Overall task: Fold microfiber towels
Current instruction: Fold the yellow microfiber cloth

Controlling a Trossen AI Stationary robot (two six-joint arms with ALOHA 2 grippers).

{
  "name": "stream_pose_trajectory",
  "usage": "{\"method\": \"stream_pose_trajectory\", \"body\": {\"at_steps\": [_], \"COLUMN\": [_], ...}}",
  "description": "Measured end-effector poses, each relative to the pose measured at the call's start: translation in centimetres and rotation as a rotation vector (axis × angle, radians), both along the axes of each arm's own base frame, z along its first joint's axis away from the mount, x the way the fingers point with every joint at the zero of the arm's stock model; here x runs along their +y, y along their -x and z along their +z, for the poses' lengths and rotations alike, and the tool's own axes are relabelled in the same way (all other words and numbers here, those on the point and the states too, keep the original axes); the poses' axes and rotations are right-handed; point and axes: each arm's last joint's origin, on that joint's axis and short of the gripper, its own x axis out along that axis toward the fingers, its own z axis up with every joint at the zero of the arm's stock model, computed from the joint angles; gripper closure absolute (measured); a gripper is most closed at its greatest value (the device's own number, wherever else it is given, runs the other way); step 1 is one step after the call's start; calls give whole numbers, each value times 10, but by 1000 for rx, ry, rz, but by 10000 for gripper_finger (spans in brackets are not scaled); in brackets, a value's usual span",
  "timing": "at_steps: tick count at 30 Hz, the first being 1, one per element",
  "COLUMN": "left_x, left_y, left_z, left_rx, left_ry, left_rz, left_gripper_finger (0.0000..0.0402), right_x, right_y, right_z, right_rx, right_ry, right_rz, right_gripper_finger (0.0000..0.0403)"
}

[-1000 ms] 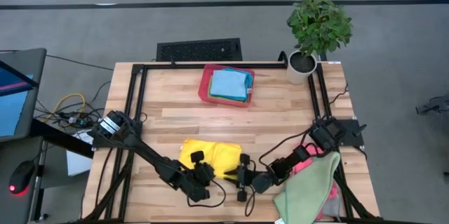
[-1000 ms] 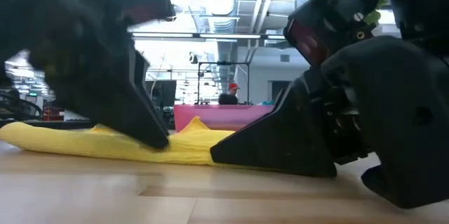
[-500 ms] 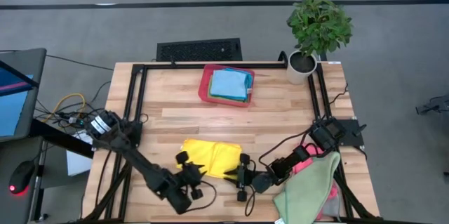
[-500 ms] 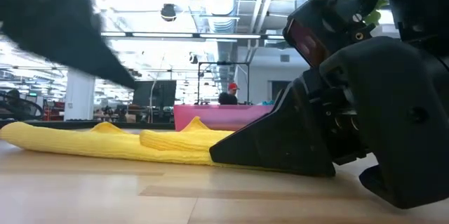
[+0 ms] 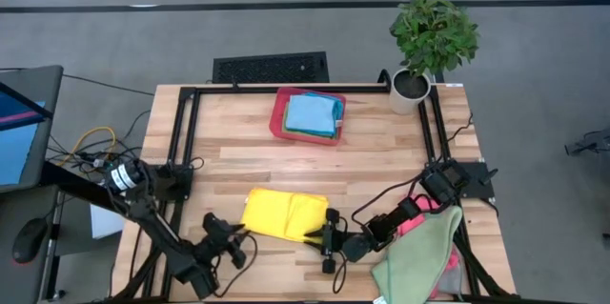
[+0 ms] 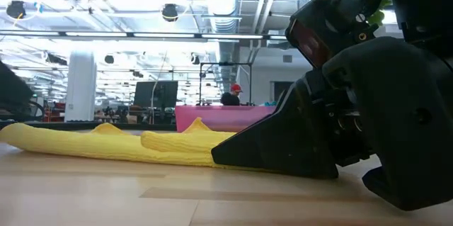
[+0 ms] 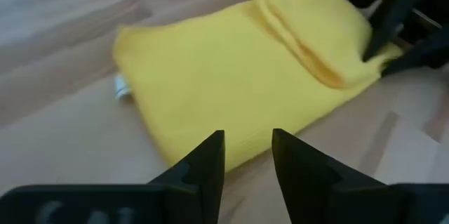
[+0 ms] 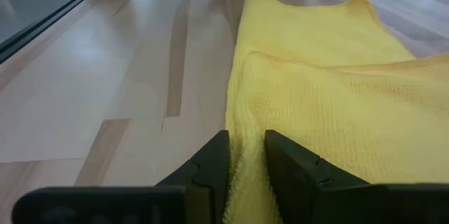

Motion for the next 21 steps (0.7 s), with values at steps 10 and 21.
{"method": "stream_pose_trajectory", "body": {"at_steps": [10, 21], "left_x": [7, 8], "left_y": [3, 7], "left_z": [-27, -45], "left_rx": [174, 148], "left_ry": [-79, -76], "left_rz": [-13, 43], "left_gripper_finger": [217, 193], "right_x": [0, 0], "right_y": [0, 0], "right_z": [0, 0], "right_rx": [1, 0], "right_ry": [-1, -1], "right_rz": [0, 0], "right_gripper_finger": [285, 285]}}
